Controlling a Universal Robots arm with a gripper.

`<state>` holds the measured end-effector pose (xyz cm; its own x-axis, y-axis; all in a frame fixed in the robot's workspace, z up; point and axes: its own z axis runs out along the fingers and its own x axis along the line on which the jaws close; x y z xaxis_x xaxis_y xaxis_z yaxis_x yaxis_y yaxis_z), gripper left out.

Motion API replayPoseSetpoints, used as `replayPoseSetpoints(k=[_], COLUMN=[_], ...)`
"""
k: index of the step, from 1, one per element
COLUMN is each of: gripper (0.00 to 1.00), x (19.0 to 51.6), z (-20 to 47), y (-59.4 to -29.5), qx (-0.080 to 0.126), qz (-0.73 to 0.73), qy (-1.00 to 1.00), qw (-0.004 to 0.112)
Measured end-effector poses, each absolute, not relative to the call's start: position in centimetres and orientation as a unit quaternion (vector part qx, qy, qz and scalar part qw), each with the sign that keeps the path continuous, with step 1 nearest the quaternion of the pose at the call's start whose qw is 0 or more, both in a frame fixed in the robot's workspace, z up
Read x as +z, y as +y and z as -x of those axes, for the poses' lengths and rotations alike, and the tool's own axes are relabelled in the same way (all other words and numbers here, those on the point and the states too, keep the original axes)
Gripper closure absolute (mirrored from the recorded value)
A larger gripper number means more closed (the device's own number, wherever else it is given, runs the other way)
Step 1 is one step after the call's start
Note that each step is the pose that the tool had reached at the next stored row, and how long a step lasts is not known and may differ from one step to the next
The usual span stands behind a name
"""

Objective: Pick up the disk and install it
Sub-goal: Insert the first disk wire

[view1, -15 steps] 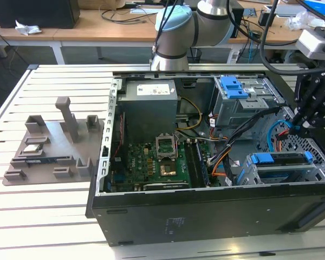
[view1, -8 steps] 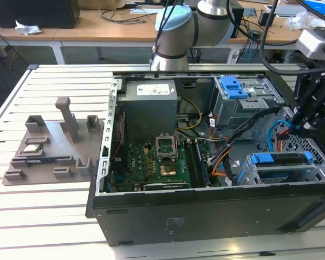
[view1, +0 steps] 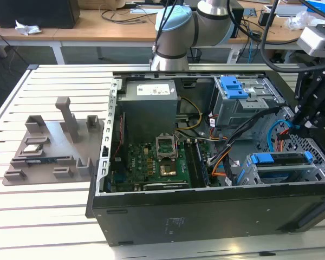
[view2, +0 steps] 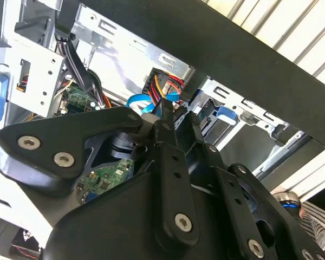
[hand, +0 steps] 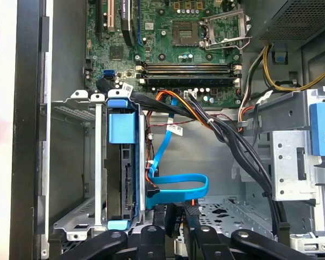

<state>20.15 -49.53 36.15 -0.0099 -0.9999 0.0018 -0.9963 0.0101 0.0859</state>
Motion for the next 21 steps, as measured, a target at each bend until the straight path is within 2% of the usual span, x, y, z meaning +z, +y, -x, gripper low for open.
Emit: replayPoseSetpoints(k=[1,2,3,8,16,21], gripper=[0.72,0.8,0.83,0.83,0.83,0.83], x=[36.1,36.1,36.1,36.2,35.8,34.5], z=[-20.2,-20.2,-20.2,-20.1,-19.5,-19.0], y=[-49.5,-49.5,-49.5,-49.8,-53.2,-53.3], qx=[-0.03,-0.03,-0.03,-0.03,-0.03,-0.03], qz=[-0.703,-0.703,-0.703,-0.703,-0.703,-0.703], qy=[-0.71,-0.71,-0.71,-0.71,-0.71,-0.71], qw=[0.031,0.031,0.031,0.031,0.031,0.031])
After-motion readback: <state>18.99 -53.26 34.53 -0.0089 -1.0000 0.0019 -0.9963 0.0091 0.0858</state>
